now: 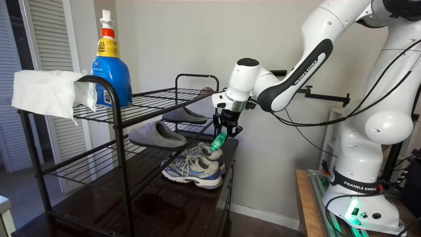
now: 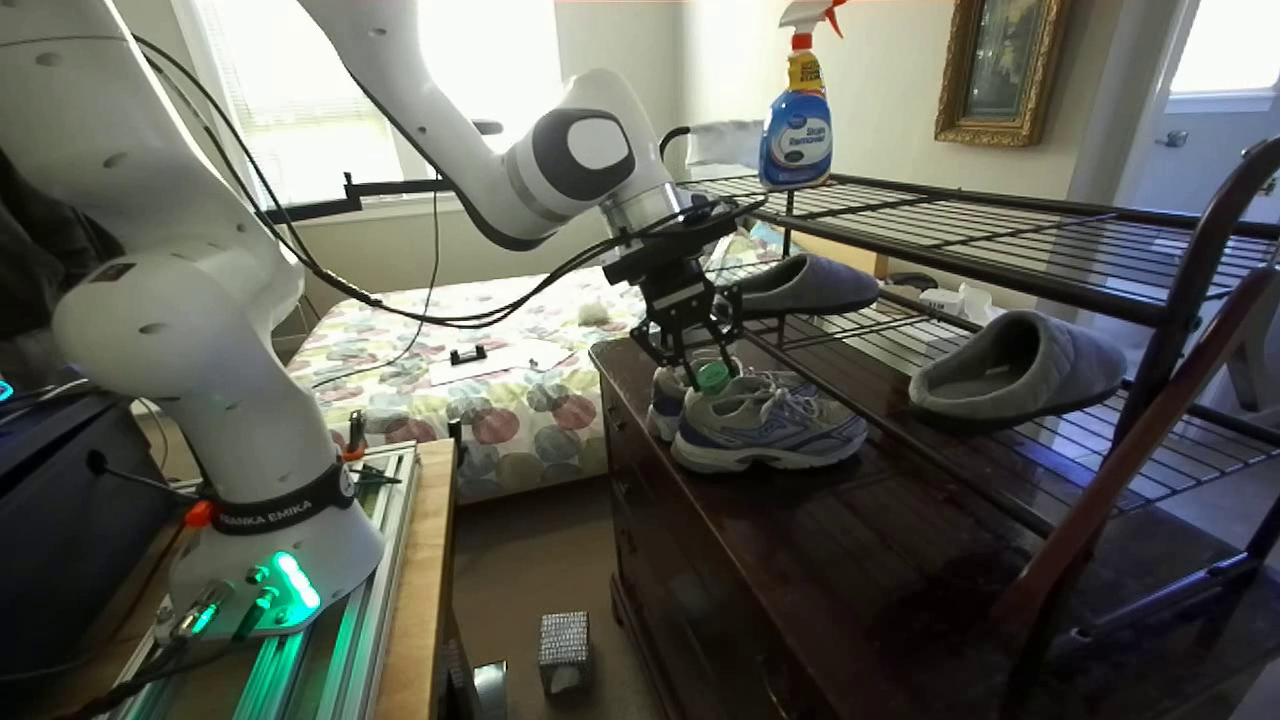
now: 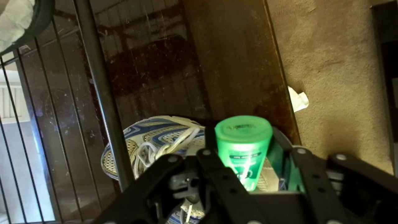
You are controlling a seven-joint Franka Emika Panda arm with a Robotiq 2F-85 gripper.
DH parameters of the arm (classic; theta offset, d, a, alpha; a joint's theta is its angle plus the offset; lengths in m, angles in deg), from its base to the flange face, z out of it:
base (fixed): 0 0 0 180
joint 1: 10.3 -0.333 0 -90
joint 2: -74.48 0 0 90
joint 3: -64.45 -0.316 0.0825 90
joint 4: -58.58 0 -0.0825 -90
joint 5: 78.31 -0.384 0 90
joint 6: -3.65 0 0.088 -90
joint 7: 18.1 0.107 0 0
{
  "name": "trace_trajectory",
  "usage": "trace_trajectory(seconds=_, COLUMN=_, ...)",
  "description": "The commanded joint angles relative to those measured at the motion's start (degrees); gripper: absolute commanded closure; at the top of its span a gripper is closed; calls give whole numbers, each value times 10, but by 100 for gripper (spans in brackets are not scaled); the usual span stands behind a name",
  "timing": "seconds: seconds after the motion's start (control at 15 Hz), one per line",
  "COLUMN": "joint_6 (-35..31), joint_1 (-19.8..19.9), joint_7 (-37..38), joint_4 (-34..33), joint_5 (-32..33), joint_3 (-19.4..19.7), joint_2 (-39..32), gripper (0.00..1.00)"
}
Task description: Put the green object in the sneakers
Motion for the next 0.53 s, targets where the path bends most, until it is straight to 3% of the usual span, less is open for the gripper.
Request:
trace_trajectory(seconds=0.0, joint_6=23, joint_1=-13, joint_7=53, joint_4=-21, joint_5=78, joint_3=-15, joint_2=-26, gripper=82)
trace_trajectory(seconds=0.47, joint_6=82, joint_1=-46, joint_7=128, joint_4=-52, joint_5=166, joint_3=-32, joint_2=-63, gripper=82)
